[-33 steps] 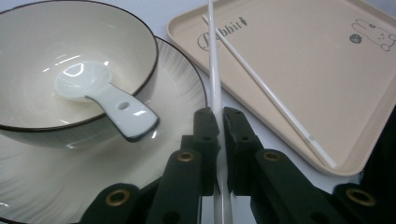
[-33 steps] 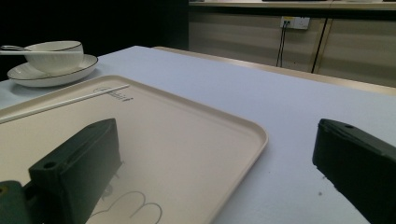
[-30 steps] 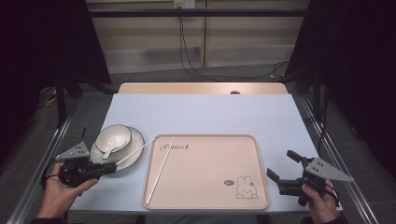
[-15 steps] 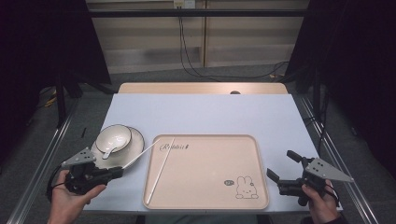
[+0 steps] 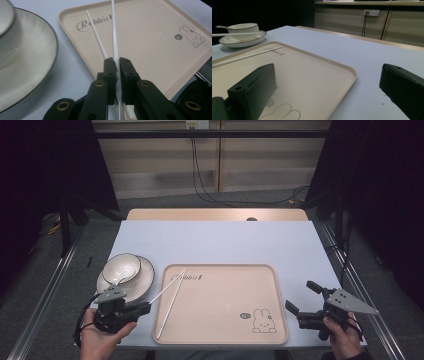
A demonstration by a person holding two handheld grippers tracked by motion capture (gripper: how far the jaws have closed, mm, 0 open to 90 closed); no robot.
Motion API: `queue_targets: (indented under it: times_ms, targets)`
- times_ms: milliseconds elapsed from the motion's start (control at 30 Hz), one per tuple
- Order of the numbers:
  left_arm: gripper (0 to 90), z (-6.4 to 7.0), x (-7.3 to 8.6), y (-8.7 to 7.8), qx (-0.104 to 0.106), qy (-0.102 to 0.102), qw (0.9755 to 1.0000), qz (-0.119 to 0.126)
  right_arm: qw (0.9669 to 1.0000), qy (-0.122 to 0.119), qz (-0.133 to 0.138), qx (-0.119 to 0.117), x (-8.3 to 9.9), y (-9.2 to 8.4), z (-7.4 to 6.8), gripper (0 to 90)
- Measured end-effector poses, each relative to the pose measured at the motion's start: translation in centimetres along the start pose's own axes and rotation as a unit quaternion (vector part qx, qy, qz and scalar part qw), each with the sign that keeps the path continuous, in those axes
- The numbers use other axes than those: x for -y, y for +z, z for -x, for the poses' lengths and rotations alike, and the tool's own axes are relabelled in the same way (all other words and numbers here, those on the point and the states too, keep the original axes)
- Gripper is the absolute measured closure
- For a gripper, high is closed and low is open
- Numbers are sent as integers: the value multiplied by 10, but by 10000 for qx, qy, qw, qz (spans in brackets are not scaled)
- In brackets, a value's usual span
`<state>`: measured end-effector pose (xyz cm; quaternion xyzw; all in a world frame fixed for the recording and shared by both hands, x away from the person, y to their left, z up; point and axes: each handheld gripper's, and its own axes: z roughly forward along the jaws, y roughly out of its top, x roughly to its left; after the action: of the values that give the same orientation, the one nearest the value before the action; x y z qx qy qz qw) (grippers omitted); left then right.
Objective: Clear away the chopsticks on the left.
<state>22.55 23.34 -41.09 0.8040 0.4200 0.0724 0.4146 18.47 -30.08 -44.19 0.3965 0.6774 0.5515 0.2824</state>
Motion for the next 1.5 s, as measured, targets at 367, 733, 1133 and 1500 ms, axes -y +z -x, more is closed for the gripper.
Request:
queue_targets:
  times_ms: [367,733,1133,1500]
  targets:
    - [846,10,-8,33,-421,-550,9975,-126,10000,-33,-25,-46,0,1,0,4]
    - [846,23,-19,67,-654,-813,9944,-140,10000,-30,-15,-66,0,1,-1,4]
    - [846,26,-16,92,-942,-991,9899,-370,9999,-81,-36,-81,0,1,0,4]
    - [844,25,-12,100,-801,-1017,9900,-554,10000,-46,-33,-63,0,0,-1,4]
